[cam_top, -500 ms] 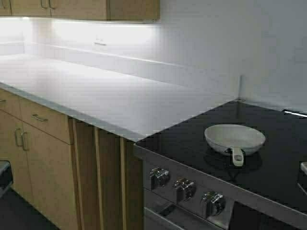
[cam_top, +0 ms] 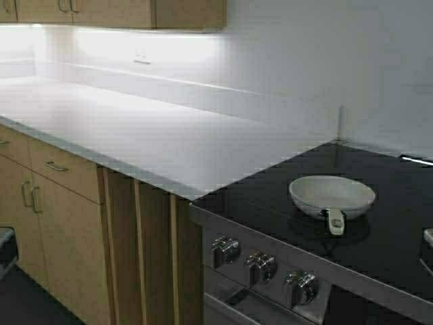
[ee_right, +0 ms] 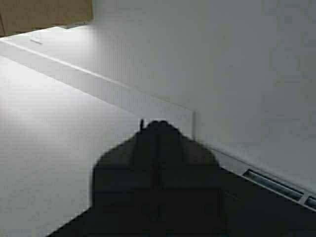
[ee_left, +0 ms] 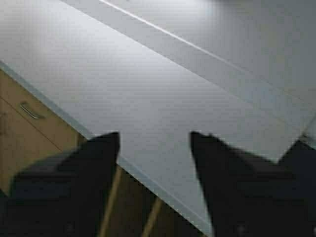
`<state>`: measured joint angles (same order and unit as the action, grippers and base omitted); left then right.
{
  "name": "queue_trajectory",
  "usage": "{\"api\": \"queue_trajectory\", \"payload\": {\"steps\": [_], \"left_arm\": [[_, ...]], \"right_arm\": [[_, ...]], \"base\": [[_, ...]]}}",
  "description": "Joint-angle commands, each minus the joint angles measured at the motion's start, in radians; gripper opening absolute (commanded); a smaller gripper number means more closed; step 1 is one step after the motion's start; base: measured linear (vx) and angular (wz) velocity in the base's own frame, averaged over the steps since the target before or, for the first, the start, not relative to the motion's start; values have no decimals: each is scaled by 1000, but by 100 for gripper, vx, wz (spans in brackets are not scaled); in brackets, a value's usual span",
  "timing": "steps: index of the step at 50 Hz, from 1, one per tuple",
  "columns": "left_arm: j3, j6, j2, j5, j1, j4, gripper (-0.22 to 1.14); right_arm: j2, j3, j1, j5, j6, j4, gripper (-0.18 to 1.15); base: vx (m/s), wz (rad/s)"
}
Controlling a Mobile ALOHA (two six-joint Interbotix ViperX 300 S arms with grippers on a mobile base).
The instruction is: Wash the pan
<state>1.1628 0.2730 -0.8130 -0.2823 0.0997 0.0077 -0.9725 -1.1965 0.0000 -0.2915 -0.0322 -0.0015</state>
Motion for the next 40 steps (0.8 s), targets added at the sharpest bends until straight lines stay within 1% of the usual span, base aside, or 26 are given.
{"api": "queue_trajectory", "payload": {"steps": [1, 10, 18, 23, 30, 35, 40], "left_arm": [[-38, 77, 144, -106, 135, -2, 101], [-69, 230, 448, -348, 272, 14, 102], [-130, 353, 715, -508, 334, 77, 102], [-187, 457, 877, -611, 354, 135, 102], [-267, 630, 1075, -752, 354, 245, 102], [-321, 721, 1192, -825, 357, 284, 102], [-370, 775, 1279, -845, 373, 316, 102]], "right_arm": [[3, 11, 3, -5, 0, 0, 6], [3, 9, 3, -5, 0, -2, 6], [3, 8, 3, -5, 0, -2, 6], [3, 8, 3, -5, 2, -2, 6], [5, 6, 3, -5, 3, -3, 6], [5, 3, 3, -5, 2, -3, 6], [5, 3, 3, -5, 2, -3, 6]], "base": [[0, 0], [0, 0], [0, 0], [0, 0], [0, 0], [0, 0], [0, 0]]}}
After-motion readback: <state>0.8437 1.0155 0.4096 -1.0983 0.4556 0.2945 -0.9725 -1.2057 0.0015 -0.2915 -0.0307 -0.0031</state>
